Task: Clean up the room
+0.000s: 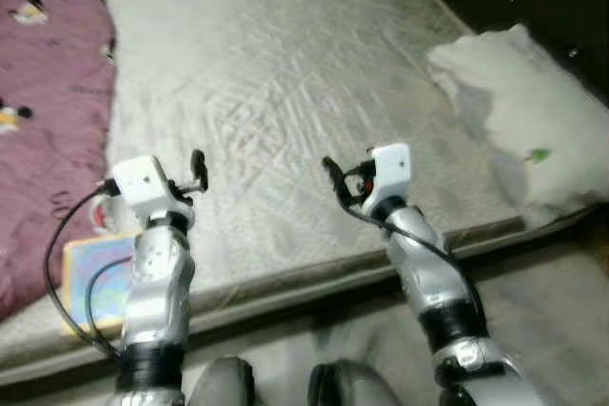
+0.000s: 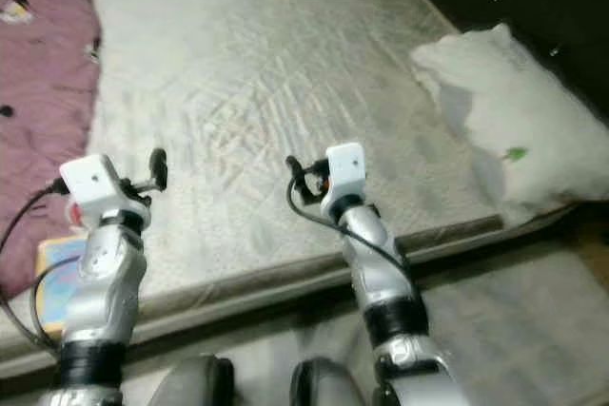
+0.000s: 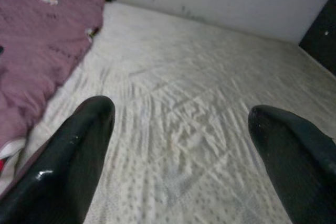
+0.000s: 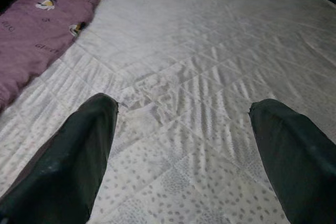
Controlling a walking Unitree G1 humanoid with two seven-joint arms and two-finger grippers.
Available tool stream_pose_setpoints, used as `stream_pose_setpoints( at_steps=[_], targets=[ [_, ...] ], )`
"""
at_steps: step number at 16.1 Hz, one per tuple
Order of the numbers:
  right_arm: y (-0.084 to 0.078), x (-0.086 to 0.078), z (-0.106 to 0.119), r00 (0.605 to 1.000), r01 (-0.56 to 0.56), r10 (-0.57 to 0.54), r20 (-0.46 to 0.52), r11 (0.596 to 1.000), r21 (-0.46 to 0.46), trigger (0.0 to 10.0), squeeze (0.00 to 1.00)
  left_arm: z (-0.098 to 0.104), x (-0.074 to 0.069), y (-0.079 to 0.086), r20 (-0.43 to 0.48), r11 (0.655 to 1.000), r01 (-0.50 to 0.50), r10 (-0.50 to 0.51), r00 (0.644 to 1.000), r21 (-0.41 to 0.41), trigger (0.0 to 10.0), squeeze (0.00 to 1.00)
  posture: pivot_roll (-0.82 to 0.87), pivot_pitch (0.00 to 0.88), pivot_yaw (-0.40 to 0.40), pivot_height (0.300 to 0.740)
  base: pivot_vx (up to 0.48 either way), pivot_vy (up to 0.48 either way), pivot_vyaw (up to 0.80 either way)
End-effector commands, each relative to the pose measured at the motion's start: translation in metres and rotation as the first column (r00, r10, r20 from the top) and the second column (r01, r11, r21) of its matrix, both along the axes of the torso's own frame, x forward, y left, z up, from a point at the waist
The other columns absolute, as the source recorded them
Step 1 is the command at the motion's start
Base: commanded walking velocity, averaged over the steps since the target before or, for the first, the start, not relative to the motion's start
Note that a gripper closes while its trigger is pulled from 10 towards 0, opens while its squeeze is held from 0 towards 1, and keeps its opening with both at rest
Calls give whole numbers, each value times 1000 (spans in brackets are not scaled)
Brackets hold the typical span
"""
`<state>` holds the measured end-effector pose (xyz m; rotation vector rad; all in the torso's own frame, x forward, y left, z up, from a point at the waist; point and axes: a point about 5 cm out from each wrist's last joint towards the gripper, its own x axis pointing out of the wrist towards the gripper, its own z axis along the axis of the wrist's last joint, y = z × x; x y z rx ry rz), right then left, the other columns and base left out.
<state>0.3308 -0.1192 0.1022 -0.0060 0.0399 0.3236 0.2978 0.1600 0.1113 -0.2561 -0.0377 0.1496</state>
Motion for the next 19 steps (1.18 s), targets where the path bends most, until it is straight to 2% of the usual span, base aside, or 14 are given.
stream_pose_setpoints(
  at_steps=[1,5,9,19],
  targets=[
    [0,0,2,1000,-1,1,12,1000,2,10000,0,1,-1,0,3,1000,-2,2,1000,28,10000,0,52,147,-44,740,0,0,0],
    [1,0,3,1000,-9,9,20,1000,9,10000,0,1,1,1,1,1000,3,-3,1000,31,10000,0,52,145,-44,740,0,0,0],
    [3,-1,4,999,-27,27,37,1000,-12,10000,0,0,1,0,1,1000,12,-12,1000,20,10000,0,54,137,-42,740,0,480,541],
    [3,0,2,999,-24,24,24,1000,-14,10000,0,0,0,-1,-10,1000,8,-8,1000,8,10000,0,51,151,-43,740,0,480,0]
  ],
)
